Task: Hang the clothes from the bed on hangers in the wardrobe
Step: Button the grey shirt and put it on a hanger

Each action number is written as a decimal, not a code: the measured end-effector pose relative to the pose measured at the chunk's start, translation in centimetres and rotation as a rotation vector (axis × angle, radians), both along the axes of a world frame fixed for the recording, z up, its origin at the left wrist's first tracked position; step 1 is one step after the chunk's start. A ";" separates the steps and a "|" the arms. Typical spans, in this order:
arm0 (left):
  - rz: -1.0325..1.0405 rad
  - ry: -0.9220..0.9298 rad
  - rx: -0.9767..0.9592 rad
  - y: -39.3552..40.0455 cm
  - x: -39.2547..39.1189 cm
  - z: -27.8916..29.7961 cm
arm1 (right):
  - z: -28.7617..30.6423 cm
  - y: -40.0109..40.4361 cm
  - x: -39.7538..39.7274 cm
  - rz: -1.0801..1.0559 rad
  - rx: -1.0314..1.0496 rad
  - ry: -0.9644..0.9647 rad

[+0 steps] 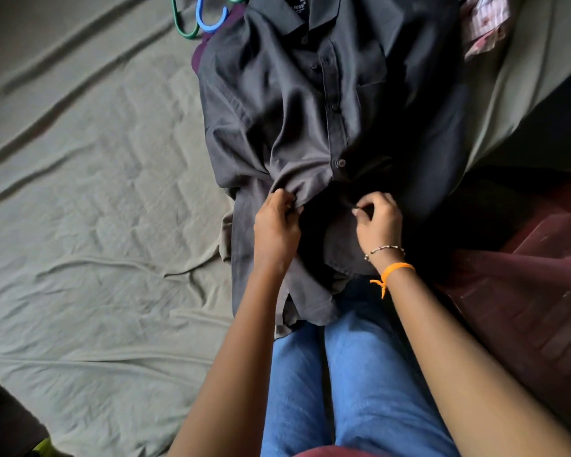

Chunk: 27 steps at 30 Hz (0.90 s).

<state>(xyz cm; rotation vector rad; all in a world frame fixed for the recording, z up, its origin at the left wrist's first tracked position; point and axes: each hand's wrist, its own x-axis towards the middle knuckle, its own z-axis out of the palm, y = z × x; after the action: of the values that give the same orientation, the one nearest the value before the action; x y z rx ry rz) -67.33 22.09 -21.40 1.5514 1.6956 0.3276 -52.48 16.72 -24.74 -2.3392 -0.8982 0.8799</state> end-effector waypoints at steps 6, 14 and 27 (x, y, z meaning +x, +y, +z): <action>0.218 -0.121 0.070 -2.4 -1.4 2.7 | 4.2 -2.9 2.0 -0.308 0.267 0.265; 0.036 -0.200 0.119 -4.3 -1.4 4.1 | 7.3 -7.2 -1.3 -0.016 0.118 0.528; 0.057 -0.186 -0.054 -3.2 -3.7 2.4 | 2.9 -5.1 -7.3 0.131 0.189 0.021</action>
<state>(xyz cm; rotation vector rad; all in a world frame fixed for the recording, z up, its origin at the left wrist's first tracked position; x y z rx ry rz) -71.00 18.94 -18.98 1.3916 1.5925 0.4380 -59.76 11.61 -21.83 -2.1262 -1.0858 0.8309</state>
